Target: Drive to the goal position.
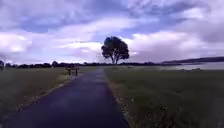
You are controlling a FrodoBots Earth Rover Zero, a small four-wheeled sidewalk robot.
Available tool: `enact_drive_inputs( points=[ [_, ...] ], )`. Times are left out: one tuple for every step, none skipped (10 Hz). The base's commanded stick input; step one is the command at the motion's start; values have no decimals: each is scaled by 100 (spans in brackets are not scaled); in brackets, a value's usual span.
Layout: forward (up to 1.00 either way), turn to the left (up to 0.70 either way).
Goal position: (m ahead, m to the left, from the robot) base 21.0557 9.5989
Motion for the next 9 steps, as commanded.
enact_drive_inputs(
  points=[
    [70, 0],
    [70, 14],
    [70, 14],
    [50, 9],
    [26, 4],
    [0, 0],
    [0, 0],
    [0, 0],
    [0, 0]
  ],
)
